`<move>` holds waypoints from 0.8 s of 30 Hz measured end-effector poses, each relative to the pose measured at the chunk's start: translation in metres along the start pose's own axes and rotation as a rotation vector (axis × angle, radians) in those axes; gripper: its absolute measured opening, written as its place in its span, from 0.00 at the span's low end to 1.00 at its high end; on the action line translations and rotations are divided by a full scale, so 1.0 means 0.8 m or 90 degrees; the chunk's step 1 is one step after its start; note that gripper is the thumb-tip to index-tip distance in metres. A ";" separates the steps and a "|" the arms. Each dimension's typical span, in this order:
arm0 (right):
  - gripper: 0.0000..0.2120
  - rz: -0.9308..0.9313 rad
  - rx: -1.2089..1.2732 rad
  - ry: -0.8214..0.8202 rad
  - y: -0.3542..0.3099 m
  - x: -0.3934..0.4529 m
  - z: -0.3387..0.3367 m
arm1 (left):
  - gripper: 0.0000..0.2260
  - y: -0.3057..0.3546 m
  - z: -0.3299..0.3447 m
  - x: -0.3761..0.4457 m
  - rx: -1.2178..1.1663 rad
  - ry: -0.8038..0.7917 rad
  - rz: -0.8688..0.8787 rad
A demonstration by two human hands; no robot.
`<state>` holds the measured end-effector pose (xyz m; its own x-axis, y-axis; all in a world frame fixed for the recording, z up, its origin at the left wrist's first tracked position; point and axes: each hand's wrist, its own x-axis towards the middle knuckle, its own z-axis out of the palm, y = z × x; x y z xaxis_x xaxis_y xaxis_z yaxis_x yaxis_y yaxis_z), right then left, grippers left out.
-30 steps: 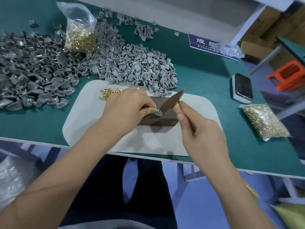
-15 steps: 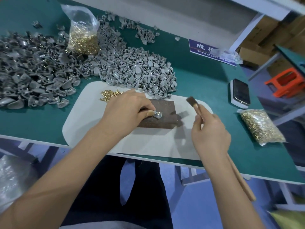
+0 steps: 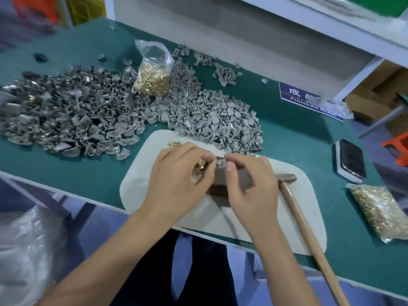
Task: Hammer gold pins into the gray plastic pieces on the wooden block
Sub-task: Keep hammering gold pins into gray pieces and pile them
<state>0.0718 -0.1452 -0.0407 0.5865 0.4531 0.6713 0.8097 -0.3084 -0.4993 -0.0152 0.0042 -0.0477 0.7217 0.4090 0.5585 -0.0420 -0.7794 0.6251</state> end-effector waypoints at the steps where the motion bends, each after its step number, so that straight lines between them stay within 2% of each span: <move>1: 0.08 -0.011 0.018 -0.008 -0.005 0.003 0.011 | 0.02 -0.007 -0.009 -0.001 0.005 0.012 -0.015; 6: 0.08 -0.029 0.064 -0.094 -0.035 0.032 0.089 | 0.04 -0.057 -0.056 -0.009 0.066 0.065 -0.093; 11: 0.09 0.019 0.073 -0.181 -0.090 0.056 0.180 | 0.02 -0.115 -0.106 -0.016 0.176 0.123 -0.185; 15: 0.05 0.042 0.045 -0.208 -0.117 0.054 0.226 | 0.02 -0.146 -0.126 -0.021 0.226 0.095 -0.220; 19: 0.05 0.045 -0.036 -0.235 -0.118 0.055 0.230 | 0.08 -0.158 -0.129 -0.022 0.226 0.051 -0.256; 21: 0.05 0.040 -0.050 -0.202 -0.112 0.062 0.210 | 0.13 -0.153 -0.122 -0.021 0.225 0.065 -0.222; 24: 0.05 0.072 -0.072 -0.125 -0.084 0.085 0.165 | 0.08 -0.129 -0.103 -0.015 0.171 0.049 -0.159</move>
<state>0.0551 0.0167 -0.0339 0.6681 0.5599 0.4900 0.7421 -0.4530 -0.4941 -0.0763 0.1189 -0.0742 0.6319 0.6290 0.4528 0.3191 -0.7435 0.5876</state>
